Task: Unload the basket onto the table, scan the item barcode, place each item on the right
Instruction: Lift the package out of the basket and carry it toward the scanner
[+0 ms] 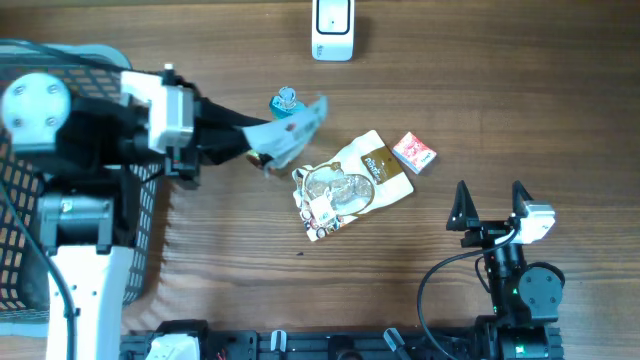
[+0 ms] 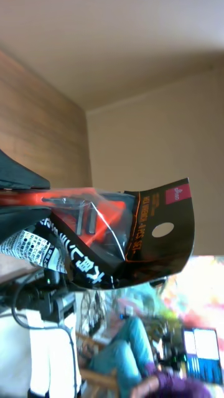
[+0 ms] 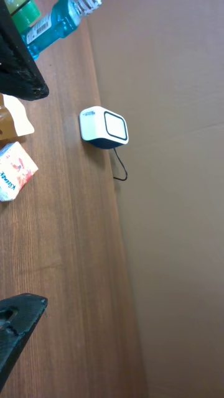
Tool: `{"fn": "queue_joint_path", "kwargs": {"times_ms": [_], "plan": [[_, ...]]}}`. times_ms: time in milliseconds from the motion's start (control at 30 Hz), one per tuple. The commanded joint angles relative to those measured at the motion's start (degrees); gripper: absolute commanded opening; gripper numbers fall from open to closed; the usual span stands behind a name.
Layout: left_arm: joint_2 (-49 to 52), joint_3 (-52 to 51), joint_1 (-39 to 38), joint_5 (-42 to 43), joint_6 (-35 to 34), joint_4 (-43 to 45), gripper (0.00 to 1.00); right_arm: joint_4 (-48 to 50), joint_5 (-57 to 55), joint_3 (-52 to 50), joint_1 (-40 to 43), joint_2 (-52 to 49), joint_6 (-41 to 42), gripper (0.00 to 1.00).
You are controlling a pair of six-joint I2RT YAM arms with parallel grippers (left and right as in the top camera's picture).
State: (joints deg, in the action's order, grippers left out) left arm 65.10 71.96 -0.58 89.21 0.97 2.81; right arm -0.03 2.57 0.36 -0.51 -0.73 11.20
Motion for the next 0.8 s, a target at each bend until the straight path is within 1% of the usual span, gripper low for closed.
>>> {"fn": "queue_joint_path", "kwargs": {"times_ms": [0, 133, 233, 400, 533, 567, 667, 767], "plan": [[2.84, 0.59, -2.03, 1.01, -4.13, 0.0, 0.04, 0.15, 0.55, -0.07, -0.24, 0.31, -0.66, 1.0], [4.66, 0.59, -2.21, 1.01, -11.34, 0.02, 0.04, 0.15, 0.55, -0.07, -0.24, 0.31, -0.66, 1.0], [5.05, 0.59, -2.21, 1.01, -14.93, 0.04, 0.04, 0.15, 0.55, -0.07, -0.24, 0.31, -0.66, 1.0], [5.03, 0.59, -2.21, 0.96, -16.94, 0.9, 0.04, 0.15, 0.55, -0.07, -0.24, 0.31, -0.68, 1.0], [5.03, 0.59, -2.21, 0.0, -17.11, 0.81, 0.04, 0.15, 0.55, -0.07, -0.24, 0.31, -0.7, 1.0], [5.05, 0.59, -2.21, -3.23, -17.14, 0.11, 0.04, 0.15, 0.55, -0.07, -0.24, 0.31, -0.66, 1.0], [5.05, 0.59, -2.23, -16.46, -17.27, -2.6, 0.04, 0.15, 0.55, -0.07, -0.24, 0.31, -0.68, 1.0], [5.16, 0.59, -2.93, -29.68, -18.64, -2.86, 0.04, 0.15, 0.55, -0.07, -0.24, 0.31, -0.66, 1.0]]}}
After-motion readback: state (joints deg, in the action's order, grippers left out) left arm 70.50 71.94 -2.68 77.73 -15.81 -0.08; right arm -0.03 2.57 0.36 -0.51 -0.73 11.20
